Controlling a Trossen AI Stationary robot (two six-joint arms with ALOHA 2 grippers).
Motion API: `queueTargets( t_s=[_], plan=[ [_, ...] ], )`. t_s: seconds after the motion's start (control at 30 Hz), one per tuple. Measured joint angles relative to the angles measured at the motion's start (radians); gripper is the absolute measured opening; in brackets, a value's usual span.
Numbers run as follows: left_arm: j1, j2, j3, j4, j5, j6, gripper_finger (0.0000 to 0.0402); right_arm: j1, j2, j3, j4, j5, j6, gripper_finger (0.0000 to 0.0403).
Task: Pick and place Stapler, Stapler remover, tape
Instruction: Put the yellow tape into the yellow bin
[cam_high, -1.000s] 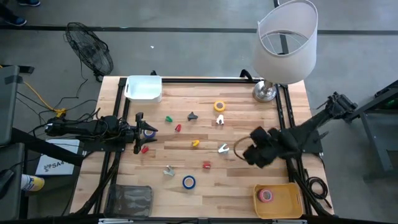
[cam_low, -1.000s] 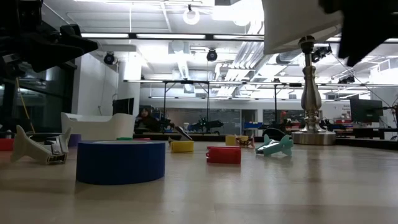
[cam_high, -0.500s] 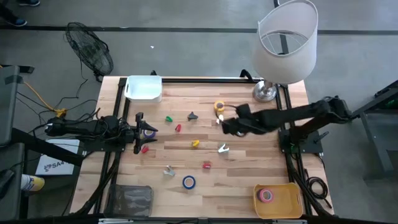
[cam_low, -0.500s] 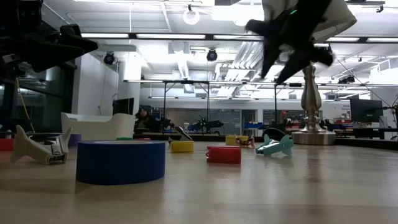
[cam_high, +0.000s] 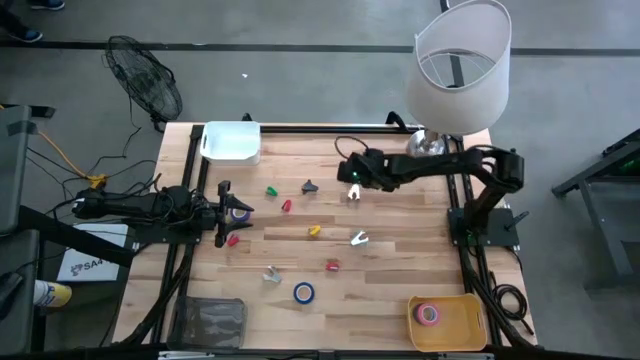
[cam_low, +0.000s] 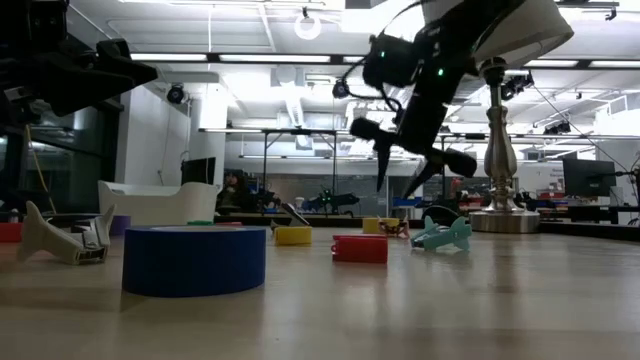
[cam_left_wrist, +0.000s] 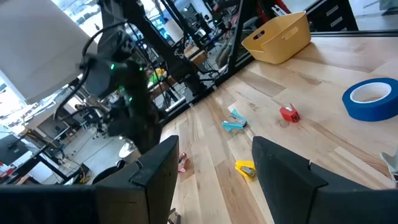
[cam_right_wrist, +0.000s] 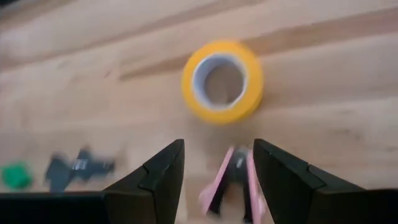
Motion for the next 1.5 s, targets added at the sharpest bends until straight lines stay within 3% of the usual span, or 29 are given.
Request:
queueTargets(
  t_s=[0.43,0.83,1.23,1.5],
  plan=[
    [0.000,0.000,0.000,0.000,0.000,0.000,0.0199,-0.108,0.109,0.000,0.116,-0.048,0.006,0.0184],
    [0.000,0.000,0.000,0.000,0.001,0.000,0.0199,-0.139,0.118,0.000,0.095,-0.055,0.021,0.0184],
    [0.000,0.000,0.000,0.000,0.001,0.000,0.0199,-0.141,0.210,0.061,0.048,-0.104,-0.005,0.0183],
    [0.000,0.000,0.000,0.000,0.001,0.000,0.0199,-0.142,0.213,0.074,-0.006,-0.146,-0.131,0.0127]
  ],
)
